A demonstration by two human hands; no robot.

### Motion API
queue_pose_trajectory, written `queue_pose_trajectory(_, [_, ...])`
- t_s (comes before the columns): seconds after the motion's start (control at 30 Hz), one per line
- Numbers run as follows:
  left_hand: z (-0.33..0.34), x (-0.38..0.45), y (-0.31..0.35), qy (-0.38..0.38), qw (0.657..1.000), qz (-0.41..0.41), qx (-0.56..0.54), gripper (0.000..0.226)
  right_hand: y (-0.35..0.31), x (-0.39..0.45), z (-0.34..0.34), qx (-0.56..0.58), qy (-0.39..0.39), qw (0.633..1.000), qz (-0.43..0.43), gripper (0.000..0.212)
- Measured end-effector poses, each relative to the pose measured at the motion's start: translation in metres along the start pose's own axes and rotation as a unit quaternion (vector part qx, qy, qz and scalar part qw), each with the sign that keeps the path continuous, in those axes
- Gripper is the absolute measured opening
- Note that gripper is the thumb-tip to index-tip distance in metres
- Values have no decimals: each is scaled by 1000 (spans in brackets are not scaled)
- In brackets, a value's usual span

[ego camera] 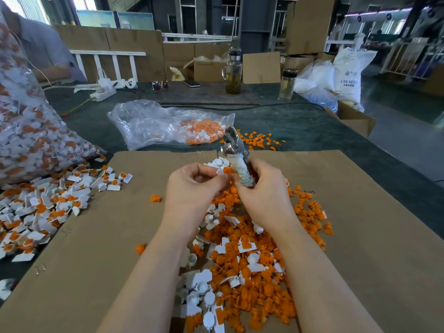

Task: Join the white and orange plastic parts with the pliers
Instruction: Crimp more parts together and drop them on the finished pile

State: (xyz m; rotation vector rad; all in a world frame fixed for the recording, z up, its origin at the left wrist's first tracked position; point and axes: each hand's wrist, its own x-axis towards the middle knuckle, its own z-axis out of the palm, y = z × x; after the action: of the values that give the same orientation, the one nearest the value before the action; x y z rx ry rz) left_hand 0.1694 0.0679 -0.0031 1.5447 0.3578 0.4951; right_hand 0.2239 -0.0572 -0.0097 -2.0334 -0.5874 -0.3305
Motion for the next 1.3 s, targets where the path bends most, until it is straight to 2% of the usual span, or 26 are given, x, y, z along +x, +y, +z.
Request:
queue_pose_trajectory(0.2, [2, 3, -2, 27, 998, 16, 50, 11, -2, 1, -8, 17, -61, 998, 6, 19])
queue_pose_trajectory(0.33, [-1, 4, -2, 23, 999, 22, 21, 9, 2, 2, -16, 39, -96, 994, 35, 20])
queue_pose_trajectory(0.47, [-5, 5, -1, 14, 999, 36, -15, 8, 5, 2, -24, 7, -151, 987, 50, 13])
queue_pose_trajectory(0.57, [-7, 5, 0, 12, 998, 45, -31, 8, 3, 2, -26, -2, -194, 980, 51, 21])
queue_pose_trajectory(0.7, [-9, 6, 0, 5, 998, 58, -32, 8, 3, 2, -27, -24, -228, 973, 39, 21])
queue_pose_trajectory(0.83, [-10, 6, 1, -10, 997, 64, -41, 9, 3, 2, -28, -31, -248, 968, 33, 26])
queue_pose_trajectory(1.0, [-10, 5, 2, -27, 996, 72, -48, 9, 4, 2, -29, -34, -254, 967, 19, 15])
queue_pose_trajectory(1.3, [-11, 3, 3, -28, 996, 68, -50, 8, 4, 1, -24, -59, -249, 967, -3, 13])
